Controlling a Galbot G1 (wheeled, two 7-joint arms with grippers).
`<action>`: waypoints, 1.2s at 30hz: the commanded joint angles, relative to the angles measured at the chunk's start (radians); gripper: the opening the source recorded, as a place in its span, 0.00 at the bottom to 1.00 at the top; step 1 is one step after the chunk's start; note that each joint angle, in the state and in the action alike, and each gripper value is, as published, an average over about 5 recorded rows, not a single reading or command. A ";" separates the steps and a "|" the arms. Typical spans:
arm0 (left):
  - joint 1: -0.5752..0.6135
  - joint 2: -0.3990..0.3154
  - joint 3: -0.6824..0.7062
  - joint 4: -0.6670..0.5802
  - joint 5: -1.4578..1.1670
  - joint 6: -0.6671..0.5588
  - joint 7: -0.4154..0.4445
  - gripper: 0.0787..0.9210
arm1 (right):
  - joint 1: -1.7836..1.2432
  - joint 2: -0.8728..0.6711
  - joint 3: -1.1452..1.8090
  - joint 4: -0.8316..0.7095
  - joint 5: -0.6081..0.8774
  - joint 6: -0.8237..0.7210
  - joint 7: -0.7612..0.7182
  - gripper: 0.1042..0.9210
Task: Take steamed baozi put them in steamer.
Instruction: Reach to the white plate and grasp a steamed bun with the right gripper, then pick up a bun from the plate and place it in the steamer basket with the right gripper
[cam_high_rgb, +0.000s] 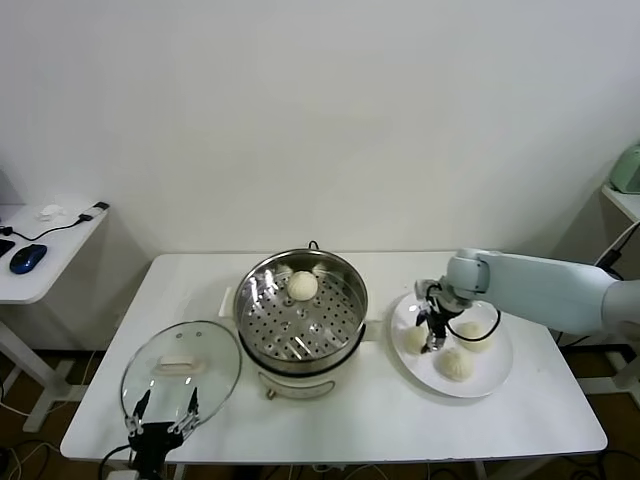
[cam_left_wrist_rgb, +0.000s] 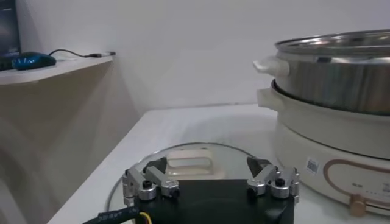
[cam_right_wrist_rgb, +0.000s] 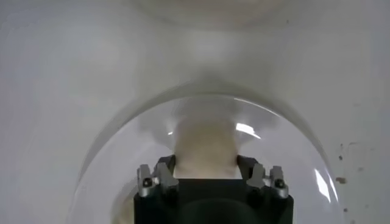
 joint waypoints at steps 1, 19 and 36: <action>0.000 0.000 0.000 0.000 0.001 0.000 0.000 0.88 | 0.013 -0.001 0.014 0.003 0.000 -0.005 -0.006 0.66; -0.014 0.009 0.021 -0.013 0.004 0.007 0.003 0.88 | 0.814 0.113 -0.232 0.322 0.561 -0.071 -0.037 0.66; -0.035 0.009 0.032 -0.024 0.005 0.020 0.008 0.88 | 0.468 0.548 -0.068 0.273 0.696 -0.278 0.257 0.66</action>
